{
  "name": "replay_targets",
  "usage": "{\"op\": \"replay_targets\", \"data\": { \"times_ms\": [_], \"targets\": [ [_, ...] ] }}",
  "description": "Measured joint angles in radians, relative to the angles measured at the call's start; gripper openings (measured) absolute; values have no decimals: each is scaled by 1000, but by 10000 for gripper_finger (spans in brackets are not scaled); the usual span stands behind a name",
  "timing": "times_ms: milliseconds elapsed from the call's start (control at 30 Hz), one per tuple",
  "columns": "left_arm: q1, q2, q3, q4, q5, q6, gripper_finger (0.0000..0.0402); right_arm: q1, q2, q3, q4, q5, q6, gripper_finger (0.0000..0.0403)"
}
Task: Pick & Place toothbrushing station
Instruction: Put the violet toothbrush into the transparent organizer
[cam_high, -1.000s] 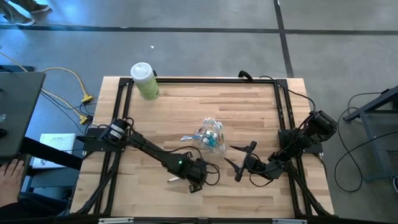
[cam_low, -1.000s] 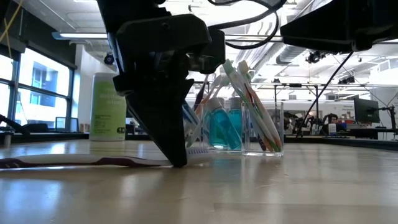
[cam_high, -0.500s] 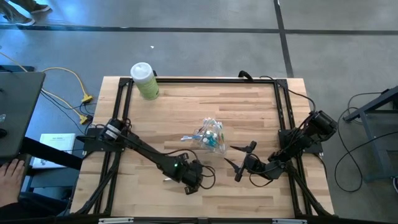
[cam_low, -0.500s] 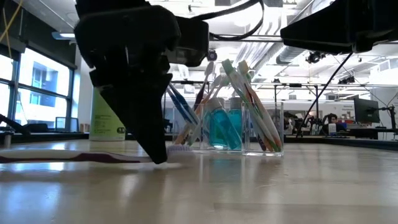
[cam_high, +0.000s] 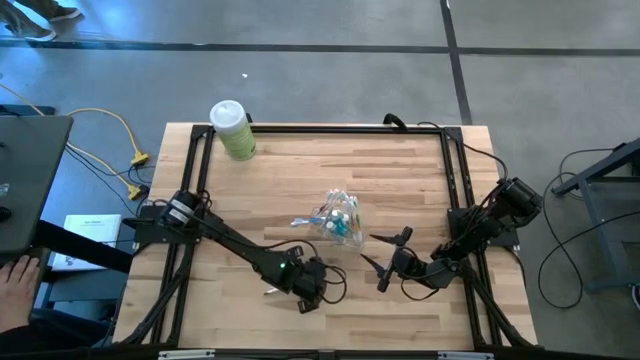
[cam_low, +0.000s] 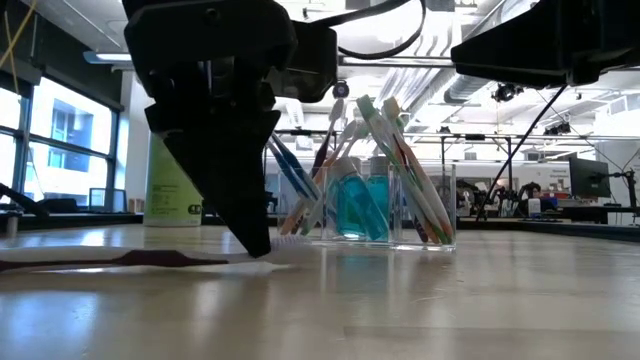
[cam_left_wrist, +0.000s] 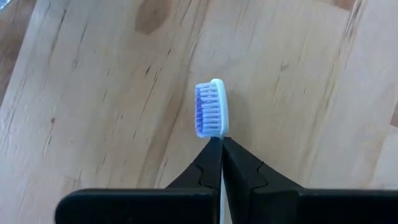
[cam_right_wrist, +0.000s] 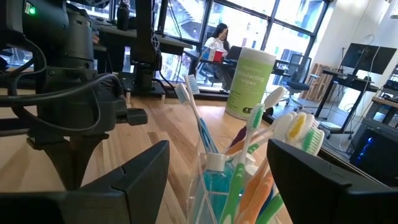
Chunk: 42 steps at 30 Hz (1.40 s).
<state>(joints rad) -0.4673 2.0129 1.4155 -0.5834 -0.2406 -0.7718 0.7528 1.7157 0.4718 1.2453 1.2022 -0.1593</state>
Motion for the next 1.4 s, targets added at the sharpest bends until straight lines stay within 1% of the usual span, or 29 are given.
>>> {"op": "replay_targets", "data": {
  "times_ms": [467,900,1200,1400],
  "targets": [
    [3,21,6,-2,21,-11,2,0,0,0,-2,1,6,263],
    [-13,18,4,-5,8,-10,1,0,0,0,-2,0,11,263],
    [-21,12,2,-12,7,-10,1,0,0,0,-1,-1,58,263],
    [-30,6,2,-11,-7,-11,1,0,0,0,-1,-2,62,263]
  ]
}}
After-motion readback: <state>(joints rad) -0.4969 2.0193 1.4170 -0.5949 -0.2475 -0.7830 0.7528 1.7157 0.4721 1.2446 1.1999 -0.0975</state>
